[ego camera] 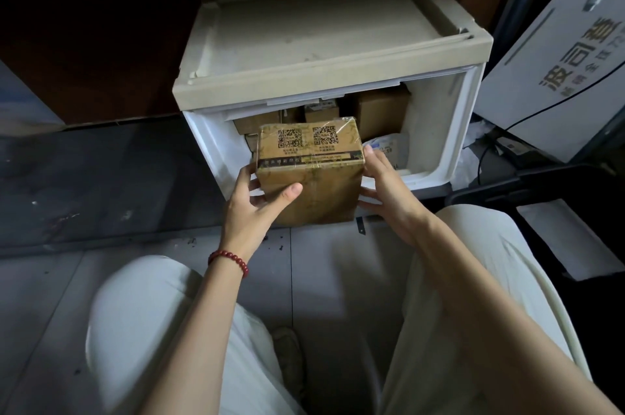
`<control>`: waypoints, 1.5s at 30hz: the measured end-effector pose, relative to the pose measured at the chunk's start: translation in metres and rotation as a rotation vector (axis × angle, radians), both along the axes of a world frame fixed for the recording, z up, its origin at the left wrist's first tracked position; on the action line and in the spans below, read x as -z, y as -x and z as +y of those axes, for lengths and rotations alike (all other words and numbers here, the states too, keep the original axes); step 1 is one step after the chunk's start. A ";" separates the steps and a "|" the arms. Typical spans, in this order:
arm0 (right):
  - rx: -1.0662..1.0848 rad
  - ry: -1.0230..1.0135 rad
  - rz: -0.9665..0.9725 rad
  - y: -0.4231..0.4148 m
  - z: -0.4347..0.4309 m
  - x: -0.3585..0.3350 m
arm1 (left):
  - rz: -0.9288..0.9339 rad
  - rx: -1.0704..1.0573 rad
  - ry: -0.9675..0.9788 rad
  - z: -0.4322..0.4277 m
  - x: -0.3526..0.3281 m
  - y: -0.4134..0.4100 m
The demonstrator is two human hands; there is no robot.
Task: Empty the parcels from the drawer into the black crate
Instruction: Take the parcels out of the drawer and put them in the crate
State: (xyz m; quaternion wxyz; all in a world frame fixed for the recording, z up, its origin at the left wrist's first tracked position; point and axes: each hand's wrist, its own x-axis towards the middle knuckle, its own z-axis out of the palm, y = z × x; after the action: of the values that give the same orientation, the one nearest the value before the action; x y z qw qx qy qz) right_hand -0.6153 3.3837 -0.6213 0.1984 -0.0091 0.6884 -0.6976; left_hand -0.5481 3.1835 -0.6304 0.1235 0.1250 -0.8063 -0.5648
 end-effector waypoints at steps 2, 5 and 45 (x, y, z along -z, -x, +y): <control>-0.019 -0.027 -0.007 -0.003 0.000 0.001 | -0.001 -0.022 0.011 -0.002 0.000 0.003; -0.037 -0.049 -0.030 -0.003 -0.001 0.003 | -0.009 -0.030 0.015 -0.005 0.000 0.005; 0.338 0.081 0.226 -0.029 0.170 -0.091 | 0.330 0.346 0.016 0.179 -0.125 0.046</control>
State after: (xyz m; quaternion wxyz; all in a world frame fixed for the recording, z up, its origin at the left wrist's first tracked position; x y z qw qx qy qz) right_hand -0.5861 3.5540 -0.5302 -0.0006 0.0204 0.6693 -0.7427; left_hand -0.5942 3.3623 -0.5051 0.1559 -0.1099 -0.7890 -0.5841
